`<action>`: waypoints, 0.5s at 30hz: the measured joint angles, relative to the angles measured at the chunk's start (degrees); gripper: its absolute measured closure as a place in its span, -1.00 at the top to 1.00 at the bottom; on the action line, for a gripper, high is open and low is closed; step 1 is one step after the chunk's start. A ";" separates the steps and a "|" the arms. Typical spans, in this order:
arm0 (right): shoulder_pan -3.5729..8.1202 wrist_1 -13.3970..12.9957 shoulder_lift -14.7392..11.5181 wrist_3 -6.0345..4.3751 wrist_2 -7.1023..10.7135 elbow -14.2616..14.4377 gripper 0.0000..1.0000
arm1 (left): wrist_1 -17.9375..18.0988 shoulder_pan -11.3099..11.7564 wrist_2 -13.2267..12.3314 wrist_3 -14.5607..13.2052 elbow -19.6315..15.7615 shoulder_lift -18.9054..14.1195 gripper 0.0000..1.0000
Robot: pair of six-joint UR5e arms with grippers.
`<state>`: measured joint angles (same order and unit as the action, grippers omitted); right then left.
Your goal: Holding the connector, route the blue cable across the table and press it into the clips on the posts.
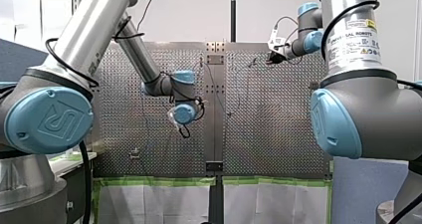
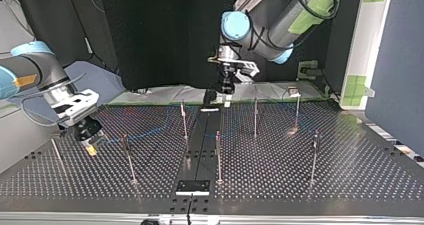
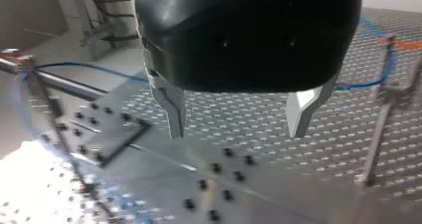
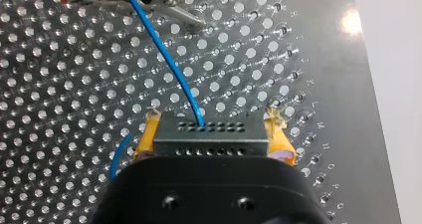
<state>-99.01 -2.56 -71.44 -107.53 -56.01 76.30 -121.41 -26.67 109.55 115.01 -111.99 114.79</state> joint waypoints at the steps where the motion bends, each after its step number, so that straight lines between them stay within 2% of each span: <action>1: 0.00 0.00 0.00 0.00 -0.01 0.00 -1.00 | 0.51 0.52 -0.51 0.06 -0.51 -0.52 1.00; 5: -0.03 0.00 0.02 0.02 -0.05 0.00 -1.00 | 2.89 2.89 -2.57 0.55 -2.87 -2.88 1.00; 7: -0.05 0.00 0.01 0.05 -0.04 0.01 -1.00 | 3.92 3.94 -2.57 0.43 -3.93 -3.93 1.00; 11: -0.09 0.00 0.04 0.09 -0.03 0.02 -1.00 | 5.99 5.71 -1.32 -0.83 -5.99 -5.05 1.00; 15: -0.10 0.00 0.08 0.11 0.00 0.02 -1.00 | 8.17 5.64 0.72 -2.87 -8.16 -3.61 1.00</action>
<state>-99.12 -2.56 -71.36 -107.43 -56.01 76.32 -113.23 -21.03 110.27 112.14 -120.15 111.17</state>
